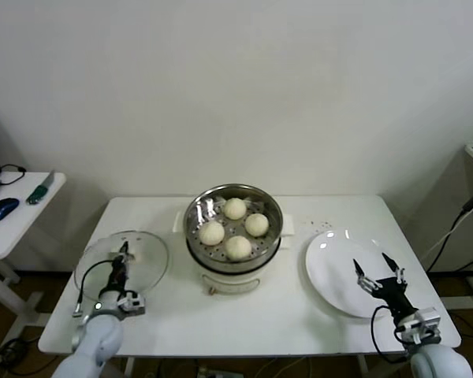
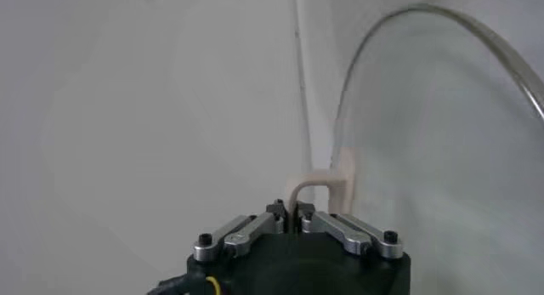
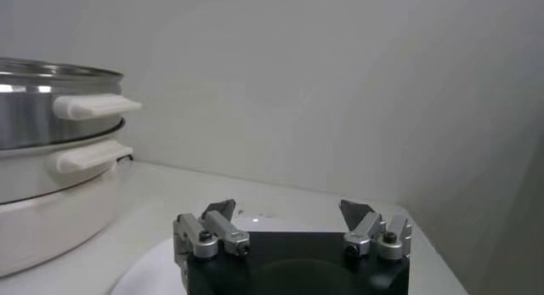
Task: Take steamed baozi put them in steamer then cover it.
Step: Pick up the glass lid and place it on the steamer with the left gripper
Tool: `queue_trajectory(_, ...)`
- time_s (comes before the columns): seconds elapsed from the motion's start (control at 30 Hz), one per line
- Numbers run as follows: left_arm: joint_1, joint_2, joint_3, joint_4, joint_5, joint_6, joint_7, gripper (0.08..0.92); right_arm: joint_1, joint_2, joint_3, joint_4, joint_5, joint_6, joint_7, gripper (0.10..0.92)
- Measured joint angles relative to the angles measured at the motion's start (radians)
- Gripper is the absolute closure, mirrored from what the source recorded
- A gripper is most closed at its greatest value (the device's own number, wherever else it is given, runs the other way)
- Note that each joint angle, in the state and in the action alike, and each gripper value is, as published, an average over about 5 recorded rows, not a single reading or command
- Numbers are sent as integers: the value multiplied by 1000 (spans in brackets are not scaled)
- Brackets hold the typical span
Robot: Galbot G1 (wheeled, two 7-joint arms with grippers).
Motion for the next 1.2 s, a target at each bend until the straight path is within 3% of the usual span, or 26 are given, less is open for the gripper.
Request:
queue_trajectory(0.37, 78, 39, -41, -159, -12, 70, -6, 847, 17, -15, -5, -8, -2, 0, -1, 203)
queue_trajectory(0.8, 187, 133, -30, -497, -29, 268, 48, 847, 63, -41, -37, -27, -16, -8, 6, 203)
queue_trajectory(1.03, 179, 205, 32, -643, -49, 384, 99, 847, 96, -56, -61, -43, -20, -14, 12, 203)
queue_trajectory(1.2, 124, 218, 119, -691, -32, 435, 148, 847, 121, -59, -76, -56, -27, -15, 13, 203)
